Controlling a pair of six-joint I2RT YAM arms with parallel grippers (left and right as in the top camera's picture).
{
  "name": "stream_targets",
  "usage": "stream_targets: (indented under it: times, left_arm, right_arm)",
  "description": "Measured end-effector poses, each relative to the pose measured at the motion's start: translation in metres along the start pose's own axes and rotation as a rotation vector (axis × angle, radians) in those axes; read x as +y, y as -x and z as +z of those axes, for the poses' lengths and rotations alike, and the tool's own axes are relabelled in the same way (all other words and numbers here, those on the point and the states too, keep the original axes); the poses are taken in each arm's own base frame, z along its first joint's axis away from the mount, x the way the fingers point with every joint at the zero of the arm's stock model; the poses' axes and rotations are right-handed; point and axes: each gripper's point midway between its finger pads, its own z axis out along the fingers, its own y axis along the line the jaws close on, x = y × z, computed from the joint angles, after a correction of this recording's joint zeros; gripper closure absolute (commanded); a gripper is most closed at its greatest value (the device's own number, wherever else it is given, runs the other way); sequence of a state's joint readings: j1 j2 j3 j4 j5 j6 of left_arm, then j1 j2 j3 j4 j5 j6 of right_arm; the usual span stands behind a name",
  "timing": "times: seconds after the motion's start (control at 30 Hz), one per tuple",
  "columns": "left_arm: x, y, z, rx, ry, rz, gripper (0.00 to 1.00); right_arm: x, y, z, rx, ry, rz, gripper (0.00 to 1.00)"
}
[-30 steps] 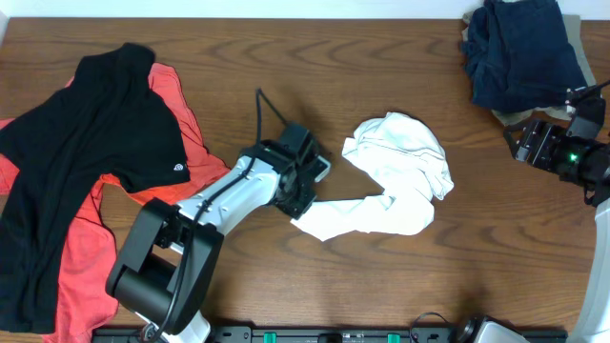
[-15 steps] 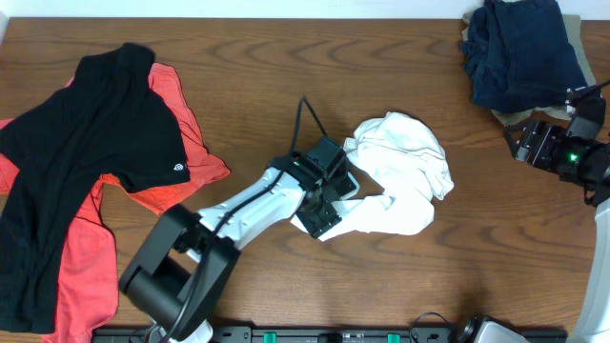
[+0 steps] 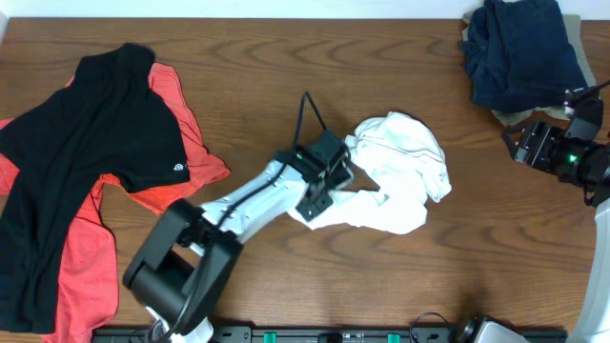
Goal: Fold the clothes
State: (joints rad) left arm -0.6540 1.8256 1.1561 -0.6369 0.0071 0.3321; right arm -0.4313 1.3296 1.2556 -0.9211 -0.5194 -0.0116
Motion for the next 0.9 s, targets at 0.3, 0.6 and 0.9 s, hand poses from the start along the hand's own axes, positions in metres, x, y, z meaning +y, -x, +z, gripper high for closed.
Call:
stream_targets:
  times: [0.3,0.6,0.9]
  left_arm:
    - [0.086,0.063,-0.148,-0.266,0.171,-0.171,0.94]
    - [0.119,0.111,-0.290,-0.598,0.285,-0.215,0.94]
    - [0.133,0.143,-0.399,-0.929,0.384,-0.227,0.94]
  right_arm:
    - [0.054,0.001,0.019,0.004,0.094,-0.151,0.31]
    - [0.106,-0.001,0.037,-0.002,0.156,-0.219,0.28]
    - [0.122,-0.027,0.080,0.130,0.180,-0.228,0.23]
